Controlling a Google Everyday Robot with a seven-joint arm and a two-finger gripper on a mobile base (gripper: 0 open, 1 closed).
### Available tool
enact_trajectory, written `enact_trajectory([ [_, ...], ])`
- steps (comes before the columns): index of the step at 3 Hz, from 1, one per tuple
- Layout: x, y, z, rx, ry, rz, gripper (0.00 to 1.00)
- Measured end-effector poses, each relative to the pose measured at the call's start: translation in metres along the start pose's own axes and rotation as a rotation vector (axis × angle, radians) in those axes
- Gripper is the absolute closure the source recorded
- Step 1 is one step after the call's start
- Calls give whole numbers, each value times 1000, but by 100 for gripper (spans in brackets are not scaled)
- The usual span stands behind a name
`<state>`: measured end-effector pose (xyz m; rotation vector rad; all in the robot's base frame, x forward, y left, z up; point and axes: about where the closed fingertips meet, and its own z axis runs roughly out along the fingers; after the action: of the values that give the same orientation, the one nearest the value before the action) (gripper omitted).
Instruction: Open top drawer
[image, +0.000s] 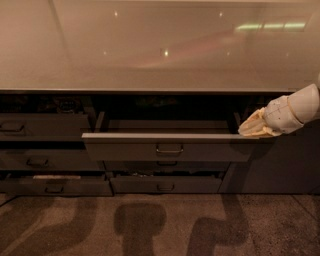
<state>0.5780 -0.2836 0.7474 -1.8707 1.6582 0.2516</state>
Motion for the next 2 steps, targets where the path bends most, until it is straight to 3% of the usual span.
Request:
enact_trajectory([
  [1,10,-19,6,-6,48,52,100],
  [2,21,-53,6,1,127,131,100],
])
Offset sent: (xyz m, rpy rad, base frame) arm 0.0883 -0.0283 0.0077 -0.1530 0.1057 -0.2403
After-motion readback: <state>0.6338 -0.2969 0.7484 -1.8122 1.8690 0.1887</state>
